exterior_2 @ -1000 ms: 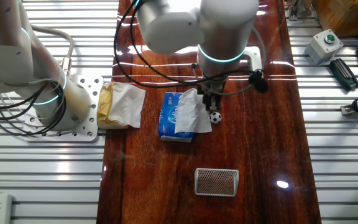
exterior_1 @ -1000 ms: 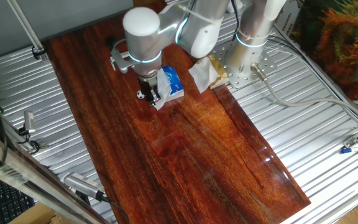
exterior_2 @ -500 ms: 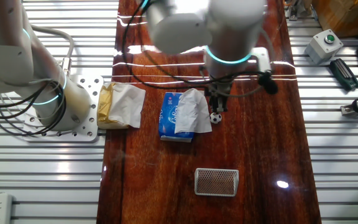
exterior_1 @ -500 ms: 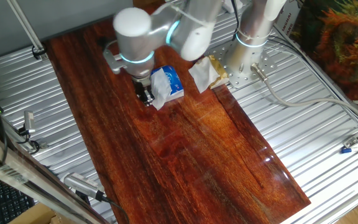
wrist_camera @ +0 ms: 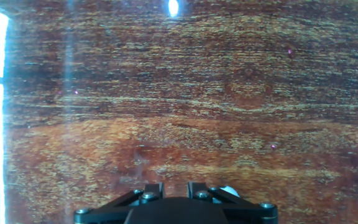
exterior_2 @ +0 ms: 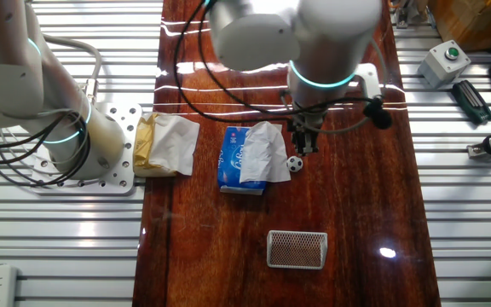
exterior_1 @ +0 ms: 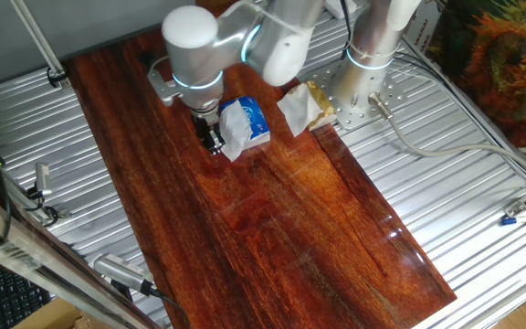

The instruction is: Push the soccer ball into the goal

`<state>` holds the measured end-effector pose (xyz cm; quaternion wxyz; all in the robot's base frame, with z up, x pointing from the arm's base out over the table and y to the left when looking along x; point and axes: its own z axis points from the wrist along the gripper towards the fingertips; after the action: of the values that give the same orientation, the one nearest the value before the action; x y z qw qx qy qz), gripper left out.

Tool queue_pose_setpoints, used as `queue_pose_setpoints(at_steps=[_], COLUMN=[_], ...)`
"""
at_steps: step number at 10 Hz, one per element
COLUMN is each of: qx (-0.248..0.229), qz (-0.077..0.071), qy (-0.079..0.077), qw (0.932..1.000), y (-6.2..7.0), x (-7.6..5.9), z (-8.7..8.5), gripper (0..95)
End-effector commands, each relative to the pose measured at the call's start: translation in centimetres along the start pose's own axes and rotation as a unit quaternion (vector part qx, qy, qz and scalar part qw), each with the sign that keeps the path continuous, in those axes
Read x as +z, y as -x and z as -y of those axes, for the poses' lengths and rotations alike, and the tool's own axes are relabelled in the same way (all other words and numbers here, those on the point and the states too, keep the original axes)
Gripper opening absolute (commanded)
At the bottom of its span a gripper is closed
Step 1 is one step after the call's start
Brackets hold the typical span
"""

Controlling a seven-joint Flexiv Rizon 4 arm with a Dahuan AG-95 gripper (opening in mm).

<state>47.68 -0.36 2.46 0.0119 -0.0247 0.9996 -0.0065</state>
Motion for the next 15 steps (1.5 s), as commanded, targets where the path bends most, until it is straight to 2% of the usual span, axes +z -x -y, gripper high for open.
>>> queue_pose_setpoints(at_steps=[1,10,15], qx=[0.005,0.02,0.018], qz=[-0.005,-0.01,-0.01], qy=[0.005,0.004,-0.002], qw=[1.0,0.9997,0.9998], y=[0.1,-0.1,-0.3], x=[0.0,0.8,1.0], z=[-0.2,-0.3,-0.4], gripper=[0.0,0.0,0.0])
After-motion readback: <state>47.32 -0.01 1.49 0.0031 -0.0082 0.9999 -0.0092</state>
